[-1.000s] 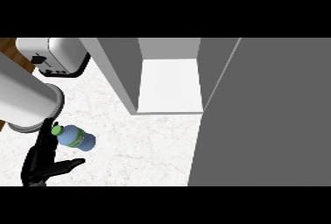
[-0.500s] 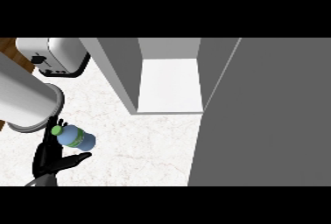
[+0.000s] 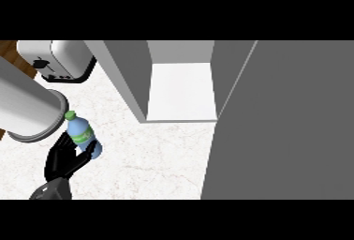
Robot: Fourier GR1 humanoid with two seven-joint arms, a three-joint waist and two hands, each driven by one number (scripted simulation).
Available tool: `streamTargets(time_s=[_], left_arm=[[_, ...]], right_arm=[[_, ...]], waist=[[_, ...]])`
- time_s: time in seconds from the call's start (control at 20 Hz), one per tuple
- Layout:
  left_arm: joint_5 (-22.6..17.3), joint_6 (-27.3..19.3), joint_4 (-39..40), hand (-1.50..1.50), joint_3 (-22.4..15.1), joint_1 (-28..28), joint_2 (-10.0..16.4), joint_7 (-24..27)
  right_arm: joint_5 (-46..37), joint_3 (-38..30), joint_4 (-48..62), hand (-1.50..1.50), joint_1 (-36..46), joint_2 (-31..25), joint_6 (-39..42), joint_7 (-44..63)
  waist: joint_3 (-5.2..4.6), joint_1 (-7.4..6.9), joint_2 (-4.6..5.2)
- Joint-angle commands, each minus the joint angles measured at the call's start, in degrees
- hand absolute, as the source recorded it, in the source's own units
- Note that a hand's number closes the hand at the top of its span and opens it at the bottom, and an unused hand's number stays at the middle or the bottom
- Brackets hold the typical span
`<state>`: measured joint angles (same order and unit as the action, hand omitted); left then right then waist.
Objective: Pick up the bottled water, place it into the cabinet and close the cabinet
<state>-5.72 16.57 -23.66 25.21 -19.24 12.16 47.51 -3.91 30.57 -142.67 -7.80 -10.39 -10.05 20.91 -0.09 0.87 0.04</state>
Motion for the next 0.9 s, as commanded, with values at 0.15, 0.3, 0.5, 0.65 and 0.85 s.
streamTargets(time_s=[0.15,0.3,0.5,0.65,0.85], left_arm=[[7.9,-6.8,-0.8,1.5,-6.2,-2.6,0.9,7.8],[10.1,-11.2,-1.0,1.5,-8.7,-3.4,-3.7,9.7],[13.0,-13.8,-2.9,1.5,-12.8,-3.3,-9.0,10.4],[14.0,-18.7,-5.9,1.5,-13.9,-4.1,-11.1,9.0],[10.1,-14.8,-12.6,1.5,-16.9,-2.1,-12.0,7.2]], right_arm=[[-3.1,0.3,-3.9,-1.5,-1.4,-1.6,-0.7,-0.1],[-4.1,1.7,-5.5,-1.5,-0.5,-1.6,-1.2,2.4],[-2.3,0.5,-3.5,-1.5,-2.7,-2.9,-0.4,-1.2],[-2.9,-0.1,-7.1,-1.5,-0.9,-3.5,-1.0,3.4],[-3.4,2.3,-7.1,-1.5,-1.9,-2.8,-2.1,3.0]], waist=[[0.01,0.79,-0.02],[0.0,0.22,-0.06],[0.1,-0.18,-0.17],[0.1,-0.43,-0.28],[0.12,-0.69,-0.4]])
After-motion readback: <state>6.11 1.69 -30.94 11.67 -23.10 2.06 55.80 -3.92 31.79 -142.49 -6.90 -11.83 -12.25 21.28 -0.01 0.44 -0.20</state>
